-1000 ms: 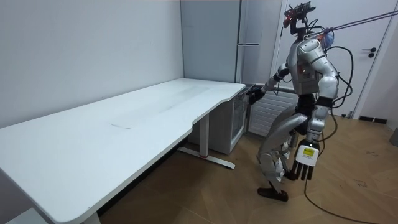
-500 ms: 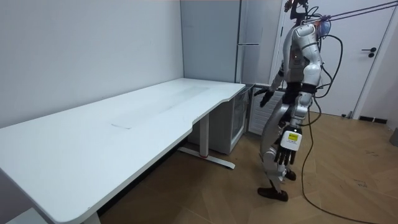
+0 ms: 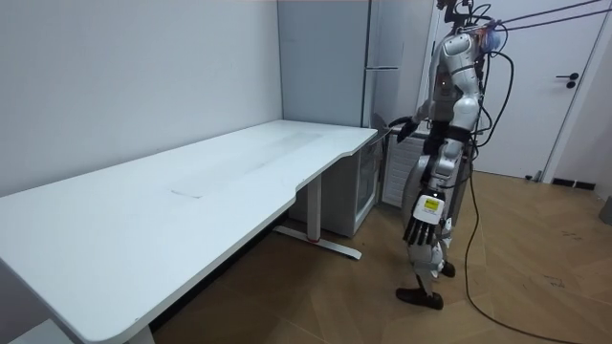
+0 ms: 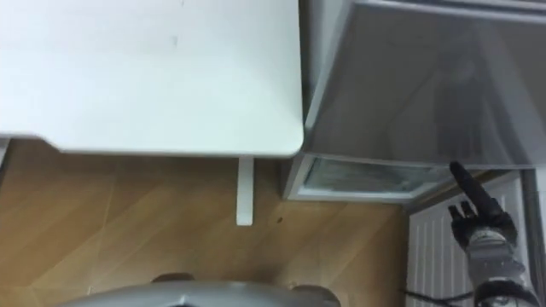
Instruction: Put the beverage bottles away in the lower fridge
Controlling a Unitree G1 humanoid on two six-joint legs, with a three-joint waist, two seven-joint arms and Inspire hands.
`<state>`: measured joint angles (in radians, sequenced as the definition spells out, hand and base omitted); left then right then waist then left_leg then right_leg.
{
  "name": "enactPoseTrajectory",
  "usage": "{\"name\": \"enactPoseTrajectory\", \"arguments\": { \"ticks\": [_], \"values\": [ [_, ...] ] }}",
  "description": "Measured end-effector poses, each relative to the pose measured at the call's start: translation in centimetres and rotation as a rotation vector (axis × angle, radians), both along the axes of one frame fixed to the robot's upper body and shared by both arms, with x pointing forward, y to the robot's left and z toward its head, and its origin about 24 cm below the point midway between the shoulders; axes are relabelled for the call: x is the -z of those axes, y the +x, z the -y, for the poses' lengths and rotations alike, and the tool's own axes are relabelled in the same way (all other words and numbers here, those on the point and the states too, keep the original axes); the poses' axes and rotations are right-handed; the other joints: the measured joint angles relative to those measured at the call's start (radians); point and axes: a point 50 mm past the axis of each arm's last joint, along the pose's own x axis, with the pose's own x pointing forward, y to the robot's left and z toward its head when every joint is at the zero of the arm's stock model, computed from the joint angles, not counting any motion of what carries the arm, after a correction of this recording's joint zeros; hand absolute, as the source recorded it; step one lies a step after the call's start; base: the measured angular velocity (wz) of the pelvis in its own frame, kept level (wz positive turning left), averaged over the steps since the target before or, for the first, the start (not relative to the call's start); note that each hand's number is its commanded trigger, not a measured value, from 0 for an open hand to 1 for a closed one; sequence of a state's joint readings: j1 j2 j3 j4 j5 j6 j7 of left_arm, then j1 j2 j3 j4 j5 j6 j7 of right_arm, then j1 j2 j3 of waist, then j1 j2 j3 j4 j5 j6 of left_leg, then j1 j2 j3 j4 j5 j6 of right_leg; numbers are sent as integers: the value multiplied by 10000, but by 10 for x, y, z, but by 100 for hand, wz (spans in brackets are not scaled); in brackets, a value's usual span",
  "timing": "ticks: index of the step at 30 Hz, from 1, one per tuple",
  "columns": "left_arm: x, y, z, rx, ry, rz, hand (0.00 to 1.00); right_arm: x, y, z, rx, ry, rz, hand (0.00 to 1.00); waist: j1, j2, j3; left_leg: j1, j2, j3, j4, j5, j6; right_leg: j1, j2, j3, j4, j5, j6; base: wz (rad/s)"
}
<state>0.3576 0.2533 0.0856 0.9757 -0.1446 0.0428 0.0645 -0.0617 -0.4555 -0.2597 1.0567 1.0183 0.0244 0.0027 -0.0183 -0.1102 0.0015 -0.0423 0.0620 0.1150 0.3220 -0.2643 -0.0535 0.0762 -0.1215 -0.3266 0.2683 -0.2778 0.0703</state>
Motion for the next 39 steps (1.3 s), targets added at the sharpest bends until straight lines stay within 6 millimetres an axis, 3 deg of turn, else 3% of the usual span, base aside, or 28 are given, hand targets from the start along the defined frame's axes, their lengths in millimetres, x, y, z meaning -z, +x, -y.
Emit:
{"name": "enactPoseTrajectory", "arguments": {
  "ticks": [4, 10, 13, 16, 23, 27, 33, 39],
  "values": [
    [-2, 2, -4, -113, 181, 120, 0, -14, 9, 12, -692, -1137, -468, 0, -21, -186, 34, 397, -55, 199, -517, 209, -9, 252, 9, 63, -374, 139, -19, -13],
    [-7, 0, -16, -677, 485, 305, 0, -78, 45, 50, -1749, -4282, -808, 0, -369, -178, 29, 403, -52, 326, -526, 260, 23, 218, 25, 217, -481, 233, -3, -7],
    [-7, -2, -18, -886, 539, 307, 0, -98, 47, 66, -1258, -5135, -952, 0, -351, -194, 33, 414, -46, 375, -522, 273, 44, 219, 25, 244, -504, 294, 6, -4],
    [-7, -5, -19, -1046, 566, 258, 0, -106, 42, 75, -928, -5543, -1216, 0, -363, -279, 25, 367, -41, 378, -501, 285, 61, 184, 24, 265, -501, 317, 3, 0],
    [-8, -9, -22, -897, 677, -9, 0, -103, 29, 84, -644, -5823, -2112, 0, -508, -383, -35, 369, -41, 376, -495, 337, 101, 220, 23, 249, -529, 412, 11, 0],
    [-9, -14, -25, -933, 566, -206, 0, -91, 8, 90, -267, -5476, -3195, 0, -639, -434, -67, 374, -41, 365, -493, 362, 105, 259, 25, 242, -549, 419, 6, 0],
    [-9, -14, -25, -866, 541, -250, 0, -89, -33, 109, 928, -5059, -4837, 0, -728, -250, -160, 319, -42, 279, -475, 368, 106, 288, 43, 187, -547, 436, 0, 3],
    [-9, -17, -26, -1051, 528, -413, 0, -77, -64, 110, 1464, -4245, -6066, 0, -890, -161, -157, 326, -40, 262, -493, 392, 106, 295, 52, 193, -541, 448, -19, 0]
  ]
}}
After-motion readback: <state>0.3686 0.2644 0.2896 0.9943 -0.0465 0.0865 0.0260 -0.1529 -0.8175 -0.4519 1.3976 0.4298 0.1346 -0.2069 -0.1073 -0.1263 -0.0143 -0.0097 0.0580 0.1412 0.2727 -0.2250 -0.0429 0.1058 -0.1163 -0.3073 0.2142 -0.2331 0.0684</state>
